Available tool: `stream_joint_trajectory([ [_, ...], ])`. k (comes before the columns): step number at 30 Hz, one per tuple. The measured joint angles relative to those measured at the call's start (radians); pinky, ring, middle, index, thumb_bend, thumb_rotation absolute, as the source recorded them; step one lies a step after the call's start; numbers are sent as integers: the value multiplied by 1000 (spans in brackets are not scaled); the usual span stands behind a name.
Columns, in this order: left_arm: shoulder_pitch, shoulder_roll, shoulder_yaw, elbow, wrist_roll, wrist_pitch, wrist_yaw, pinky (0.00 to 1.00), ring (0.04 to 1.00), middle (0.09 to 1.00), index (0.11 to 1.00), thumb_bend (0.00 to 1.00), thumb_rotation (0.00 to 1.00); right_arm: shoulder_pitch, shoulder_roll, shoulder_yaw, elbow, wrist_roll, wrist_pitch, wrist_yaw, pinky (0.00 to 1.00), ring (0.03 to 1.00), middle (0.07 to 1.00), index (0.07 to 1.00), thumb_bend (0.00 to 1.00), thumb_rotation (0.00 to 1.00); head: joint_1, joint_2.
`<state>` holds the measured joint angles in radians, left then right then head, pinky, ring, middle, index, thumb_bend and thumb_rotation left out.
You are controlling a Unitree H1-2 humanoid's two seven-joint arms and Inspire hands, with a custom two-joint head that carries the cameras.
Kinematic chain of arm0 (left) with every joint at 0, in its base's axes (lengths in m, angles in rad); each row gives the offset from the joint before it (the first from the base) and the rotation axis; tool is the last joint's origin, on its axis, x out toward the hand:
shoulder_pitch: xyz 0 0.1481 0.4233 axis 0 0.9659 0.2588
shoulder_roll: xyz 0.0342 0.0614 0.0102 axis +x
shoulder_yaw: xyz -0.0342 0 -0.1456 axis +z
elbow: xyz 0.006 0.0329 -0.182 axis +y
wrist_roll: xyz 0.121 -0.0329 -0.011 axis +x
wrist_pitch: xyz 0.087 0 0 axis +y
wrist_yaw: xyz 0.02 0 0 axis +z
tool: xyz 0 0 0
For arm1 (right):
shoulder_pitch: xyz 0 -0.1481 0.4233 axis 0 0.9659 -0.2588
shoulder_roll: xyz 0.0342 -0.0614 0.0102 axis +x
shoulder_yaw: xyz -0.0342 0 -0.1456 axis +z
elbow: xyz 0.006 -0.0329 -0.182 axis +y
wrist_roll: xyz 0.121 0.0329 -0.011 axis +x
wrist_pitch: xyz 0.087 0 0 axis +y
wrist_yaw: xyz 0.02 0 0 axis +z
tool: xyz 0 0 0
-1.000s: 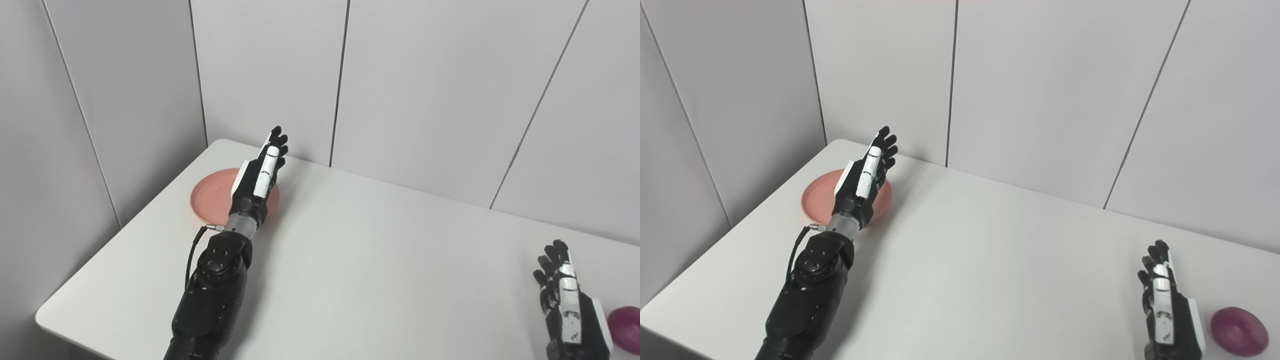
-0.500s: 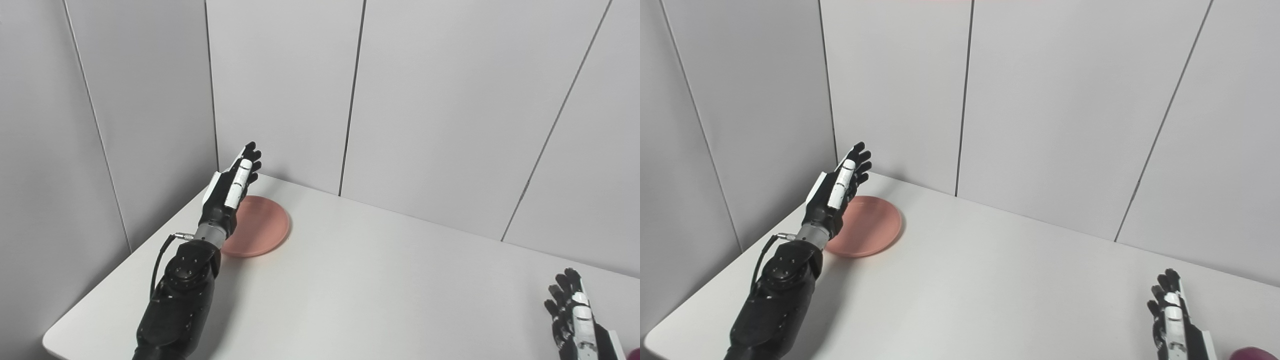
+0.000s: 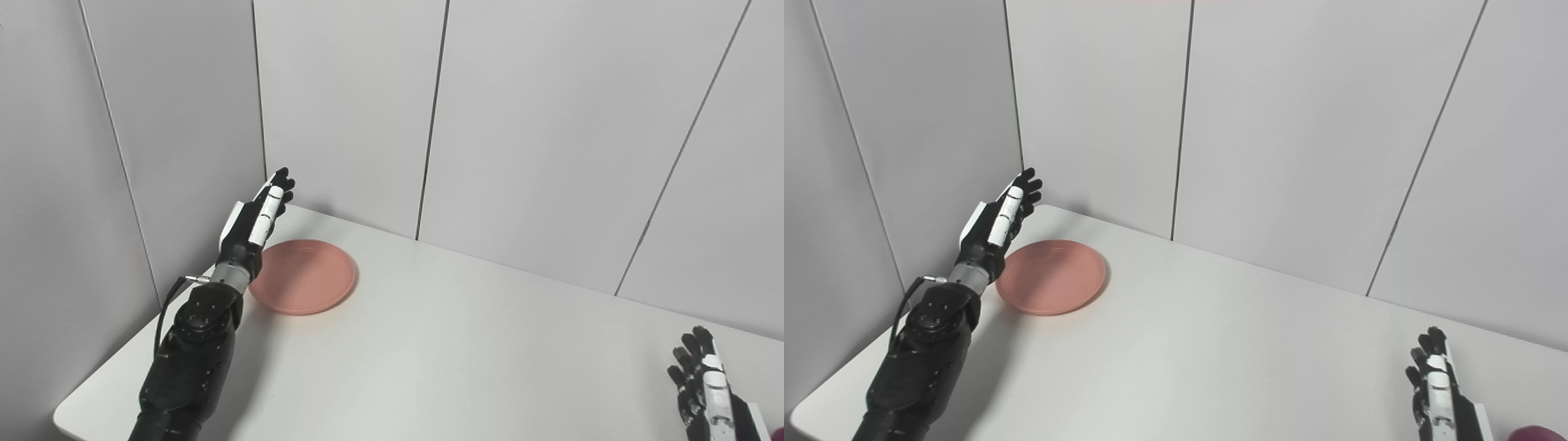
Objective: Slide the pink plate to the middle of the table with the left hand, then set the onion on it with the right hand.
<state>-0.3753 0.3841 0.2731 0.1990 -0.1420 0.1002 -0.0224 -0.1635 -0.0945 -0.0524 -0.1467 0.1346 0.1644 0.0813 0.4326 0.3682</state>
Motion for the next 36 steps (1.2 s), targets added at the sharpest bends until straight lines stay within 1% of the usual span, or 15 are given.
stream_joint_trajectory([
  [5, 0, 19, 5, 42, 1, -8, -1, 931, 943, 947, 937, 656, 1000, 0, -1, 3, 0, -2, 0, 1, 1000, 1000, 1000, 1000, 142, 1000, 11, -5],
  [8, -1, 30, 4, 67, 4, -25, -2, 942, 943, 951, 944, 648, 1000, 0, -5, 4, 0, -2, 0, 5, 1000, 1000, 1000, 1000, 138, 1000, 14, -8],
  [9, -1, 35, 2, 79, 14, -43, -5, 947, 946, 951, 946, 644, 1000, 0, -7, 4, 0, -1, 0, 7, 1000, 1000, 1000, 1000, 137, 1000, 18, -11],
  [11, -1, 46, -1, 97, 20, -57, -10, 949, 948, 952, 946, 642, 1000, -1, -8, 4, 0, -1, 0, 10, 1000, 1000, 1000, 1000, 134, 1000, 23, -11],
  [14, -1, 61, 2, 119, 22, -67, -11, 956, 960, 957, 950, 654, 1000, -1, -9, 4, 0, -2, 0, 11, 1000, 1000, 1000, 1000, 122, 1000, 23, -9],
  [17, -1, 66, 2, 144, 22, -81, -12, 939, 948, 946, 935, 668, 1000, -1, -2, 0, -1, -1, 11, 0, 1000, 1000, 1000, 1000, 215, 1000, 23, -8],
  [19, -1, 71, 2, 164, 24, -84, -11, 932, 941, 938, 924, 678, 1000, -1, 8, -5, -2, 1, 18, -13, 1000, 1000, 1000, 1000, 238, 1000, 25, -9],
  [23, -10, 80, 1, 220, 46, -103, -1, 933, 936, 934, 926, 678, 1000, 0, 11, -6, -5, 6, 29, -19, 1000, 1000, 1000, 1000, 252, 1000, 26, -12],
  [24, -11, 84, 1, 231, 49, -114, -1, 934, 935, 935, 927, 678, 1000, 0, 11, -6, -6, 6, 32, -19, 1000, 1000, 1000, 1000, 253, 1000, 29, -14],
  [27, -11, 90, 1, 234, 53, -120, -1, 948, 942, 937, 931, 661, 1000, 0, 11, -6, -7, 7, 33, -19, 1000, 1000, 1000, 1000, 242, 1000, 34, -15],
  [29, -11, 89, 1, 239, 53, -128, -1, 956, 942, 935, 927, 647, 1000, 0, 11, -5, -9, 10, 34, -17, 1000, 1000, 1000, 1000, 212, 1000, 40, -17],
  [33, -13, 89, 0, 261, 54, -139, 0, 967, 946, 933, 924, 652, 1000, 0, 9, -5, -12, 14, 34, -15, 1000, 1000, 1000, 1000, 198, 1000, 45, -17],
  [36, -23, 89, 0, 294, 57, -141, 3, 970, 948, 931, 917, 660, 1000, 1, 9, -5, -16, 13, 34, -16, 1000, 1000, 1000, 1000, 206, 1000, 46, -18],
])
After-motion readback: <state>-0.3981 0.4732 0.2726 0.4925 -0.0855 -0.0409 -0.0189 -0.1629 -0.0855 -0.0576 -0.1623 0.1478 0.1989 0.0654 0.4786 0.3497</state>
